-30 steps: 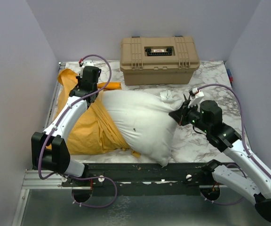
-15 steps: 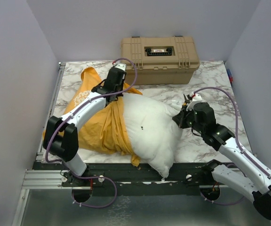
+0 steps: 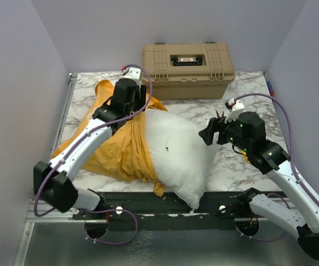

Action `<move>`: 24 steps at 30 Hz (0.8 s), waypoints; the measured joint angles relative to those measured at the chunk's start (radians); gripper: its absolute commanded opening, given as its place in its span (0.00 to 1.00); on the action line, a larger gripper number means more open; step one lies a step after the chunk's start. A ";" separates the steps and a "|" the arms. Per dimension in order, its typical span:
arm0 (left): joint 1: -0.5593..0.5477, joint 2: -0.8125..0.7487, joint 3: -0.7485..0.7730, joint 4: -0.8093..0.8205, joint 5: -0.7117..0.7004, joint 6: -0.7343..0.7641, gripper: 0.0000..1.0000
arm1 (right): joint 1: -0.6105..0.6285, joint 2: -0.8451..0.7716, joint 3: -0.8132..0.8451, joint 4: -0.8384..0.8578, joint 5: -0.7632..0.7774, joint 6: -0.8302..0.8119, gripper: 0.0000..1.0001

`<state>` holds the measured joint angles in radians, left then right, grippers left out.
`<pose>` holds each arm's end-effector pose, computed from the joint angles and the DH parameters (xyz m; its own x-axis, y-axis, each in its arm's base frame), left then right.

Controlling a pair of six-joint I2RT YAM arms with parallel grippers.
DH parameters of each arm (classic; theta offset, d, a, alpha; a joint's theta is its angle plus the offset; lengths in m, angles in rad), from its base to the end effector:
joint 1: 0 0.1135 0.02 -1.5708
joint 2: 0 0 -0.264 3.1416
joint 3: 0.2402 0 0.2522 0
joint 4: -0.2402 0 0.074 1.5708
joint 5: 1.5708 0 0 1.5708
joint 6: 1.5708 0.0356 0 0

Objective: Remove the pillowcase from the pillow

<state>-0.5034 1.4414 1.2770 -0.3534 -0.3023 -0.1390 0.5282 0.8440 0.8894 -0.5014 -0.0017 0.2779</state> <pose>0.2953 -0.1505 0.3409 -0.4618 0.1033 -0.8809 0.1716 0.9848 0.0256 0.1597 0.0933 0.3336 -0.5044 0.0233 -0.8632 -0.3816 0.8907 0.2470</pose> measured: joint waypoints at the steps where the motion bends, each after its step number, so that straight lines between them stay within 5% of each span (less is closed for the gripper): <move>1: -0.001 -0.047 -0.005 -0.001 -0.009 -0.003 0.70 | 0.000 0.000 0.019 -0.004 -0.017 -0.010 0.99; 10: -0.002 -0.404 -0.133 -0.066 -0.030 -0.143 0.71 | 0.079 0.080 0.109 -0.021 -0.168 -0.119 1.00; 24: -0.002 -0.674 -0.435 -0.239 0.160 -0.326 0.71 | 0.658 0.377 0.226 -0.103 0.043 -0.174 1.00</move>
<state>-0.5053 0.7673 0.8425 -0.5926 -0.1421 -0.4652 1.1862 1.2205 1.1152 -0.6048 0.0410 0.1040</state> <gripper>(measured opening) 0.713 0.998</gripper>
